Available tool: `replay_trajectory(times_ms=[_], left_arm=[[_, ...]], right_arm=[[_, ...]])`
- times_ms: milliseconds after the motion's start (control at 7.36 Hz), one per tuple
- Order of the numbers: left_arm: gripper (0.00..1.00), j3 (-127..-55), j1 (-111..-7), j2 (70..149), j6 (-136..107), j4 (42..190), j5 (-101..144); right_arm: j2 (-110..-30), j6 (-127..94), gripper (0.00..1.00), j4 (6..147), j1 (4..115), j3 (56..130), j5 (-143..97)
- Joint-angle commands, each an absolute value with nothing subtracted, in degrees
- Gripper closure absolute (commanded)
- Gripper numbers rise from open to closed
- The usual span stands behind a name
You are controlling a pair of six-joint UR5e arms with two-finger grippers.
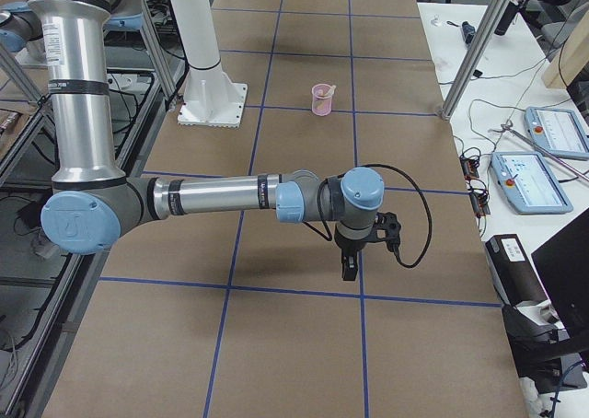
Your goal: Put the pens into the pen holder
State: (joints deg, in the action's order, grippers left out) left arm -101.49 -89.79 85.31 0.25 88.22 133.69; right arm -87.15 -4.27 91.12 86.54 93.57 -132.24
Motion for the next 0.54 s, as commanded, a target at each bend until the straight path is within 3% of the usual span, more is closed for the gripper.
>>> replay_trajectory(times_ms=[0, 408], left_arm=[[0.0, -102.6, -89.8, 84.3, 0.4, 88.2, 133.7], [0.0, -102.5, -89.7, 84.5, -0.1, 87.7, 134.2]], right_arm=[[-86.6, -4.3, 0.0, 92.3, 84.7, 93.8, -130.9], [-86.3, -3.7, 0.0, 99.2, 84.5, 97.5, -126.6]])
